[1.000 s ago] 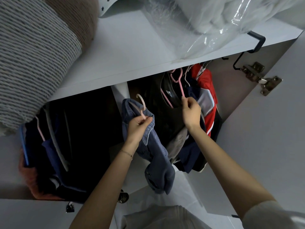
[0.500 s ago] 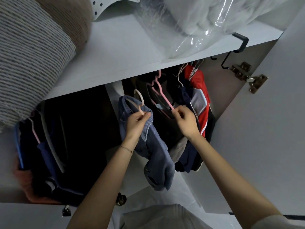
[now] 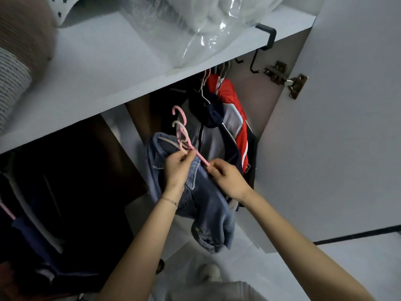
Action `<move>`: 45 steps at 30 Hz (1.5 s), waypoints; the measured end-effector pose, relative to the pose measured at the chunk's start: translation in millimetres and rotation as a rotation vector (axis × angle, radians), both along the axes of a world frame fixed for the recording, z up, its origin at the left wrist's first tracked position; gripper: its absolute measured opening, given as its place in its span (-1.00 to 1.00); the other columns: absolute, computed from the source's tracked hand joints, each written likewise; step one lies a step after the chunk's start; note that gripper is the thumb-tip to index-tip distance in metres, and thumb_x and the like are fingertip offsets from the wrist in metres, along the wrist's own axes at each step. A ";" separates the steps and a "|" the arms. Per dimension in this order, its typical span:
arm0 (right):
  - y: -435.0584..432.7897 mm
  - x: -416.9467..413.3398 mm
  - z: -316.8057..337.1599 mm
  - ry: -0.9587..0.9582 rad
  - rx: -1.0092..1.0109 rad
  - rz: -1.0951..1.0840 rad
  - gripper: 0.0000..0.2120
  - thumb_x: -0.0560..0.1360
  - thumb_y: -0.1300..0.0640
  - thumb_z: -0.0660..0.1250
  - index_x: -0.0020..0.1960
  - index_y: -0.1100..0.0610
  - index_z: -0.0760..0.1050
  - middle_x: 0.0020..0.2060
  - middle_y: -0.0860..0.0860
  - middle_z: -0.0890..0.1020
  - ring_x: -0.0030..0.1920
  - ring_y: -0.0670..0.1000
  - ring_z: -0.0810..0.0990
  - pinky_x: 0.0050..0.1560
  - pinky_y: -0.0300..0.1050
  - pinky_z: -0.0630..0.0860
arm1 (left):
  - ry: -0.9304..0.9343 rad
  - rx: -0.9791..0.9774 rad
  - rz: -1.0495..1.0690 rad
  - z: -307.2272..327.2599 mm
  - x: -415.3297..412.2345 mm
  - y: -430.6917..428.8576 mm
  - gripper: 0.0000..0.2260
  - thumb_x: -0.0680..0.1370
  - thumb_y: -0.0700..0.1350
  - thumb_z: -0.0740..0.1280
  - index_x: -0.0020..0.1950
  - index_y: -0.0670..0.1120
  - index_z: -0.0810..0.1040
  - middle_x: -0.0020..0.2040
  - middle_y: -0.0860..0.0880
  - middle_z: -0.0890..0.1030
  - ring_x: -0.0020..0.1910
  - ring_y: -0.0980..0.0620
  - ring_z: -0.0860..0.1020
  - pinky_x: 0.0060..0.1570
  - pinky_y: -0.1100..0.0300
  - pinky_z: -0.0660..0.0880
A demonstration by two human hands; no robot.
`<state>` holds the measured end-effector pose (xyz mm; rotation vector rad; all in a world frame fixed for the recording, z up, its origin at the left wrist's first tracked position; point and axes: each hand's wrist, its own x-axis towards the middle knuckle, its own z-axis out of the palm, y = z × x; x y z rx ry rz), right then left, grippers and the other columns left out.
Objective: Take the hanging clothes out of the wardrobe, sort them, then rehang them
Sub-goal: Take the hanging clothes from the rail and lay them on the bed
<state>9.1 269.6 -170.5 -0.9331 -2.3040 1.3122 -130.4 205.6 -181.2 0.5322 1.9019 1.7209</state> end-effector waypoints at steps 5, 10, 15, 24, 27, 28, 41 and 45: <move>-20.0 35.0 -1.2 -0.023 -0.007 -0.087 -0.87 0.65 0.13 0.18 -0.01 0.16 0.44 -0.14 0.06 0.60 -0.11 0.05 0.55 -0.02 -0.07 0.41 | -0.030 0.026 -0.085 4.5 36.2 -1.6 -0.89 0.55 -0.23 0.39 -0.18 -0.18 0.64 -0.25 -0.09 0.63 -0.17 0.06 0.54 -0.12 0.18 0.47; -42.1 87.1 6.9 -0.030 0.015 -0.109 -0.83 0.60 0.06 0.28 0.02 0.16 0.41 -0.24 -0.03 0.54 -0.26 -0.08 0.47 -0.18 -0.20 0.38 | -0.001 0.026 -0.196 16.2 85.7 -9.1 -0.85 0.54 -0.25 0.37 -0.22 -0.24 0.62 -0.27 -0.15 0.63 -0.20 0.03 0.56 -0.12 0.17 0.49; -65.7 145.0 17.6 -0.104 0.114 -0.204 -0.81 0.52 0.11 0.37 -0.05 0.19 0.40 -0.31 -0.06 0.44 -0.35 -0.08 0.37 -0.27 -0.12 0.28 | 0.050 0.044 -0.307 26.3 148.4 -17.9 -0.80 0.52 -0.22 0.38 -0.19 -0.37 0.57 -0.28 -0.21 0.62 -0.25 0.03 0.54 -0.15 0.13 0.50; -138.2 295.5 37.6 -0.054 0.141 -0.567 -0.82 0.52 0.09 0.33 -0.20 0.12 0.39 -0.40 -0.09 0.44 -0.37 -0.03 0.38 -0.34 -0.13 0.26 | 0.162 0.098 -0.759 37.3 269.3 -54.3 -0.72 0.60 -0.05 0.32 -0.10 -0.27 0.63 -0.15 -0.20 0.66 -0.12 0.02 0.58 -0.01 0.04 0.50; -160.0 351.4 47.5 0.040 0.085 -0.696 -0.78 0.50 0.12 0.35 -0.28 0.07 0.38 -0.47 -0.12 0.42 -0.42 -0.12 0.34 -0.37 -0.21 0.24 | 0.267 0.135 -0.676 42.3 299.8 -61.6 -0.86 0.57 -0.08 0.37 -0.18 -0.01 0.64 -0.25 0.00 0.69 -0.20 0.08 0.66 -0.12 0.19 0.54; -165.8 368.7 51.6 0.072 0.068 -0.736 -0.72 0.49 0.12 0.36 -0.33 0.02 0.34 -0.50 -0.14 0.39 -0.44 -0.13 0.32 -0.40 -0.25 0.22 | 0.324 0.149 -0.631 43.0 308.4 -61.7 -0.89 0.55 -0.08 0.41 -0.19 0.03 0.61 -0.27 0.03 0.67 -0.21 0.09 0.64 -0.13 0.18 0.54; -234.4 577.4 76.8 0.079 0.003 -1.066 -0.70 0.45 0.18 0.41 -0.34 0.10 0.32 -0.47 -0.14 0.32 -0.39 -0.09 0.26 -0.31 -0.13 0.19 | 0.737 0.304 -1.434 42.2 535.6 -3.4 -0.31 0.50 -0.03 0.45 0.55 0.04 0.20 0.55 0.04 0.23 0.56 0.08 0.08 0.51 0.08 0.11; -260.1 632.5 78.5 0.057 -0.023 -1.153 -0.79 0.45 0.20 0.42 -0.27 0.20 0.41 -0.36 -0.02 0.38 -0.32 -0.06 0.33 -0.22 -0.06 0.24 | 0.920 0.531 -1.582 46.3 625.1 21.8 -0.50 0.49 -0.02 0.47 0.37 0.02 0.38 0.35 -0.01 0.44 0.40 -0.09 0.36 0.37 -0.14 0.34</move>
